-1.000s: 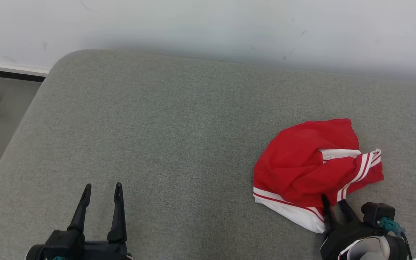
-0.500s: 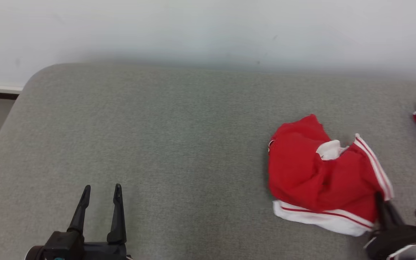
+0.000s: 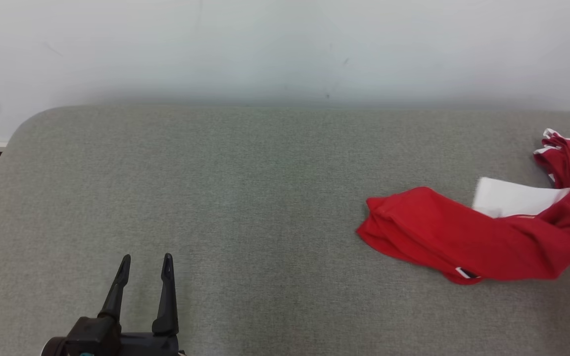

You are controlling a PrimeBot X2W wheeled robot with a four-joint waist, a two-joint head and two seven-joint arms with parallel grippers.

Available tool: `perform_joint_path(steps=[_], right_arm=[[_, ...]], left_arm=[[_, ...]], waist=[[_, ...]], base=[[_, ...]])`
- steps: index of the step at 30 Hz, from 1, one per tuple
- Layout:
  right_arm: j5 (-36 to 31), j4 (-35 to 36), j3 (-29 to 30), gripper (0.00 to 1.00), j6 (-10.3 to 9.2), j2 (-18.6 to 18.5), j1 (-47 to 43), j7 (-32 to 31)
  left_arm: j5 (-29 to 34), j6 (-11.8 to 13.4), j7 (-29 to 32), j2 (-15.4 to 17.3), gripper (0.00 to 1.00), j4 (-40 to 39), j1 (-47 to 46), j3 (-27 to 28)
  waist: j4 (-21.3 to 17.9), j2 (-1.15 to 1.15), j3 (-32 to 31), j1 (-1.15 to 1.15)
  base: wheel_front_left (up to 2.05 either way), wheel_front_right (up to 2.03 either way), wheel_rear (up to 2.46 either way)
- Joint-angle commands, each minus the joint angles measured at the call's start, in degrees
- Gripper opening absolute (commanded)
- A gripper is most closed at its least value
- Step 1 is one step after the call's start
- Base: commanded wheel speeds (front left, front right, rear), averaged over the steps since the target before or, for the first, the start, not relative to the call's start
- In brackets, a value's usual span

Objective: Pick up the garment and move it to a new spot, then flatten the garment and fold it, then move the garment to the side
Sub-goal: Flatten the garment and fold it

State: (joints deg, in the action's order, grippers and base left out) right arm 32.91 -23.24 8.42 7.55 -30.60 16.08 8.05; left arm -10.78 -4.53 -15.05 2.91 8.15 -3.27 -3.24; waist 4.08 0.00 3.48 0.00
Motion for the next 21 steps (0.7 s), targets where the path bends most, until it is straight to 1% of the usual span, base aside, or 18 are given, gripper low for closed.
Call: perform_joint_path(steps=[1,3,5,8,11,16,21], right_arm=[[-0.69,1.41,0.51,0.0,-0.14,-0.16,0.97,-0.62],[-1.86,4.45,0.99,0.0,-0.14,0.43,1.7,-2.45],[-3.14,7.57,-0.09,0.0,-0.14,1.75,2.34,-4.21],[-4.41,11.79,-2.87,0.0,-0.14,4.55,3.34,-6.17],[-5.65,14.28,-7.25,0.0,-0.14,8.2,4.57,-7.55],[-6.54,13.4,-16.4,0.0,-0.14,14.23,6.92,-7.34],[-7.81,8.29,-23.75,0.0,-0.14,20.04,8.87,-5.32]], left_arm=[[-0.63,0.17,-0.18,0.0,1.0,-0.07,0.7,-0.05],[-0.99,0.43,-0.18,0.01,1.0,-0.05,0.94,-0.17],[-1.41,0.55,-0.18,-0.01,1.0,0.02,1.02,-0.18],[-1.55,0.96,-0.18,0.0,1.0,0.01,1.01,-0.36],[-1.78,0.98,-0.18,-0.02,1.0,-0.03,0.6,-0.74],[-2.25,1.28,-0.18,-0.01,1.0,0.11,-0.54,-1.31],[-2.88,1.32,-0.18,-0.01,1.0,0.74,-1.64,-2.48]], waist=[[0.65,0.0,-0.2,0.0],[1.44,0.0,-0.37,0.0],[2.26,0.0,-0.53,0.0],[3.46,0.0,-0.6,0.0],[4.88,0.0,-0.45,0.0],[8.01,0.0,-0.08,0.0],[11.59,0.0,0.73,0.0]], base=[[0.0,0.0,0.0],[0.0,0.0,0.0],[0.0,0.0,0.0],[0.0,0.0,0.0],[0.0,0.0,0.0],[0.0,0.0,0.0],[0.0,0.0,0.0]])
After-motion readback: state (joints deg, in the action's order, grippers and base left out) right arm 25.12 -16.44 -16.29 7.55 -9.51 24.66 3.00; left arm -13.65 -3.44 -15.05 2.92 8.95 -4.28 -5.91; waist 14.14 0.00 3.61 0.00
